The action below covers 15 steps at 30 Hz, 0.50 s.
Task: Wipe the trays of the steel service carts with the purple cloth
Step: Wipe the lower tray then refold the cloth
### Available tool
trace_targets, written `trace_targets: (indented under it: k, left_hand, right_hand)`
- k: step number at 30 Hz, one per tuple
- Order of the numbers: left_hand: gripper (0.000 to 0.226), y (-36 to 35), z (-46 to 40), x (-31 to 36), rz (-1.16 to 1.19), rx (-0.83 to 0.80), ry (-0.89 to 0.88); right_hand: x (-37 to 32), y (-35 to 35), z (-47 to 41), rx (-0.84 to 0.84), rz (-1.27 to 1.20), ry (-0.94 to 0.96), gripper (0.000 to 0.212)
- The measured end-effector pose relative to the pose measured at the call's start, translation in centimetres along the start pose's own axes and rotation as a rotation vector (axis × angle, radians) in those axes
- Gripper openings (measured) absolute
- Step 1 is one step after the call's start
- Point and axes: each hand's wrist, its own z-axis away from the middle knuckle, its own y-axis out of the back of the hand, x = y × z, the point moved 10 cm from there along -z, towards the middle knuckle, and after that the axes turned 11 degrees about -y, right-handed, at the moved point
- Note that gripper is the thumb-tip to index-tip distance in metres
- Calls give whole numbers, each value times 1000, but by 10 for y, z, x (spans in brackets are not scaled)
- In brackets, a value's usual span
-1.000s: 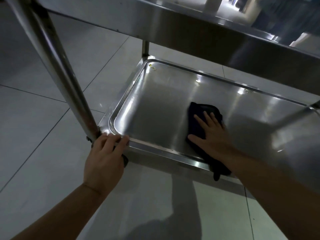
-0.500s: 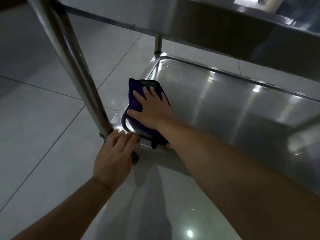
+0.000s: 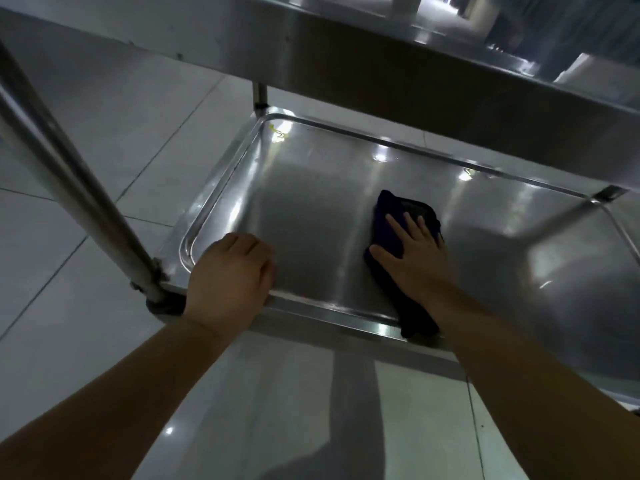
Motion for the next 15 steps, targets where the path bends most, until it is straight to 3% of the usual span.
trace_targets:
  k: [4,7,15]
  left_hand:
    - [39,-12,3,3,-22,-41,18]
    - [37,-8,7,-1,-30,-27,44]
    - [36,-13,24,-4,109,-28,24]
  right_hand:
    - [9,1,2,-4,24,-62,71]
    - [-20,-4,-7,-31,22,-31,72]
    - [-217,-29,-37,-108,5,364,72]
